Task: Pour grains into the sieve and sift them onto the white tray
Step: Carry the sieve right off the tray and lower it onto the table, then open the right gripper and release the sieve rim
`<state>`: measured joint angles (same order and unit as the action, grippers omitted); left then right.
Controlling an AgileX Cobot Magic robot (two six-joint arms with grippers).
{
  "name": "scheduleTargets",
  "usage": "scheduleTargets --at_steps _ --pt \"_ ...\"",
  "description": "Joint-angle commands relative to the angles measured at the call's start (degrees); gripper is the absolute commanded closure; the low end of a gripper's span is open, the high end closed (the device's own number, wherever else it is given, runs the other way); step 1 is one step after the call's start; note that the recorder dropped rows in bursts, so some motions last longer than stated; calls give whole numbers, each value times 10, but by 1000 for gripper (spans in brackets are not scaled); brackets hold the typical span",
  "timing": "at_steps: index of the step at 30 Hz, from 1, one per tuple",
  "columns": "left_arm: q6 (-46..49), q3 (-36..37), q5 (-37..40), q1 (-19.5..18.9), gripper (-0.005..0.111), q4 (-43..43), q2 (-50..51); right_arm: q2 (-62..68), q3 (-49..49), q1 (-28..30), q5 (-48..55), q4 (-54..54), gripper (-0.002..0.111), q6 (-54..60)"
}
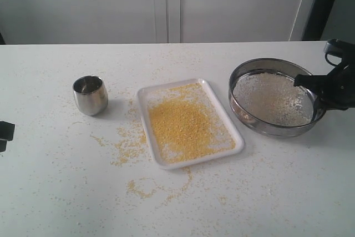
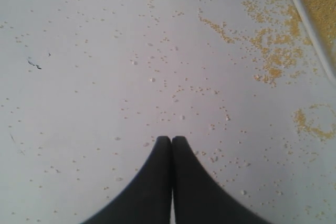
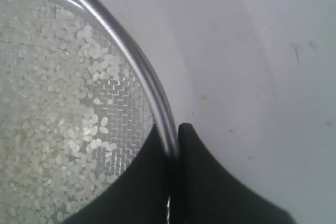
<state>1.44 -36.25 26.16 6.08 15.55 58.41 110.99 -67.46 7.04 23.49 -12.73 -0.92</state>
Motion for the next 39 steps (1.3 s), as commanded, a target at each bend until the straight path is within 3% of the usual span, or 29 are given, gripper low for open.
scheduleTargets --at_steps 1,39 --pt "1 4 4 -1 107 5 -4 -5 1 4 -17 25 108 -5" --pt "1 4 4 -1 107 5 -4 17 1 4 -29 24 106 -8"
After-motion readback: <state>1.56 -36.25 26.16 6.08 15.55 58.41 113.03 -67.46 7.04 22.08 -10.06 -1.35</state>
